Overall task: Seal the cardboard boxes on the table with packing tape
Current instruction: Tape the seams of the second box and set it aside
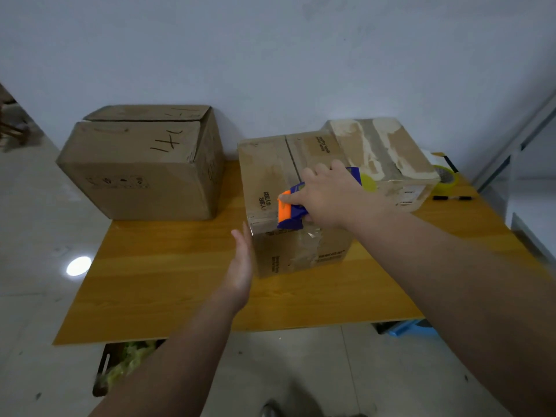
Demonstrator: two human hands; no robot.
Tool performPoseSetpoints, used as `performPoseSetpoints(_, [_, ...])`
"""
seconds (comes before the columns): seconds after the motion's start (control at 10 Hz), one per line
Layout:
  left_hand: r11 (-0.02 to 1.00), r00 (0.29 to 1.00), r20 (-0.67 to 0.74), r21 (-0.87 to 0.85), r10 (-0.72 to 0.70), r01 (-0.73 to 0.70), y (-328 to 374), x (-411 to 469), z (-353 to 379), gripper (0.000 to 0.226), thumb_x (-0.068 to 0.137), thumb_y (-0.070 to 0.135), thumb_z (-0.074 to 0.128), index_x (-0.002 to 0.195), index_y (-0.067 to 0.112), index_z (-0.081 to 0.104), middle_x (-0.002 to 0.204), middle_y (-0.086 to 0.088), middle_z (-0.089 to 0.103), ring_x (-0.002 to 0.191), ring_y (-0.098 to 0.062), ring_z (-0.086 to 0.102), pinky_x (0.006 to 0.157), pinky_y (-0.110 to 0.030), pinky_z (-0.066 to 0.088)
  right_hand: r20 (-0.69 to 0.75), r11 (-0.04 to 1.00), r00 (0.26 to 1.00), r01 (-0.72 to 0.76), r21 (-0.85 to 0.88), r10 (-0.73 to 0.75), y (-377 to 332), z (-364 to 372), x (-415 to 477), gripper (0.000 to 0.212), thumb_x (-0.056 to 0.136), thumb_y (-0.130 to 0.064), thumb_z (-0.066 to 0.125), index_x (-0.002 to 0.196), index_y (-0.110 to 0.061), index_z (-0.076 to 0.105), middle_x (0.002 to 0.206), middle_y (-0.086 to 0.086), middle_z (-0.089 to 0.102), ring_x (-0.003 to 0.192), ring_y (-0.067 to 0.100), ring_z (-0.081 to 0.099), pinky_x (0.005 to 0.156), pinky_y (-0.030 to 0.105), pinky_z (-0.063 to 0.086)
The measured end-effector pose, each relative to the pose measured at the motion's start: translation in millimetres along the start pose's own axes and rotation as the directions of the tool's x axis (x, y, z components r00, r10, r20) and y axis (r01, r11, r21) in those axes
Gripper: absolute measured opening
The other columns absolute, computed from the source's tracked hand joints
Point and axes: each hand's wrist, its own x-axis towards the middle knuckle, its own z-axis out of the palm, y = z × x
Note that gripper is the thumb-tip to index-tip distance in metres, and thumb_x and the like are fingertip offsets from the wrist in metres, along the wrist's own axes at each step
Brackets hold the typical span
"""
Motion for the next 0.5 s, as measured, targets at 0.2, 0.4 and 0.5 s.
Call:
performPoseSetpoints(0.2, [0.815, 0.796, -0.249, 0.362, 0.552, -0.452, -3.9, -0.6, -34.2, 0.053, 0.103, 0.02, 0.033, 0.147, 0.037, 0.009, 0.157, 0.011, 0.008, 0.145, -0.011, 0.006, 0.117, -0.034, 0.01, 0.013, 1.0, 1.0, 0.014, -0.018, -0.014, -0.4, -2.0, 0.5, 0.06, 0.097, -0.044, 0.048, 0.149, -0.043, 0.017, 0.124, 0.01, 0.045, 0.113, 0.029, 0.046, 0.091, 0.042, 0.036])
performPoseSetpoints(0.4, [0.222, 0.631, 0.04, 0.917, 0.775, -0.331, 26.7, 7.7, -56.3, 0.079, 0.095, 0.022, 0.05, 0.144, 0.034, -0.011, 0.15, 0.014, -0.019, 0.14, -0.007, -0.018, 0.114, -0.027, -0.01, 0.036, 1.0, 0.999, 0.017, -0.014, -0.016, 0.2, -5.6, 0.2, 0.058, 0.098, -0.045, 0.046, 0.148, -0.044, 0.018, 0.125, 0.01, 0.046, 0.115, 0.029, 0.046, 0.093, 0.042, 0.036])
performPoseSetpoints(0.5, [0.172, 0.629, 0.072, 0.932, 0.774, -0.319, 32.3, 7.7, -62.4, 0.078, 0.093, 0.027, 0.053, 0.148, 0.032, -0.003, 0.151, 0.014, -0.016, 0.141, -0.008, -0.015, 0.112, -0.026, -0.013, 0.037, 1.0, 0.999, 0.014, -0.023, -0.013, 0.0, -4.6, 1.0, 0.057, 0.099, -0.045, 0.044, 0.149, -0.044, 0.016, 0.126, 0.01, 0.045, 0.116, 0.029, 0.045, 0.093, 0.043, 0.035])
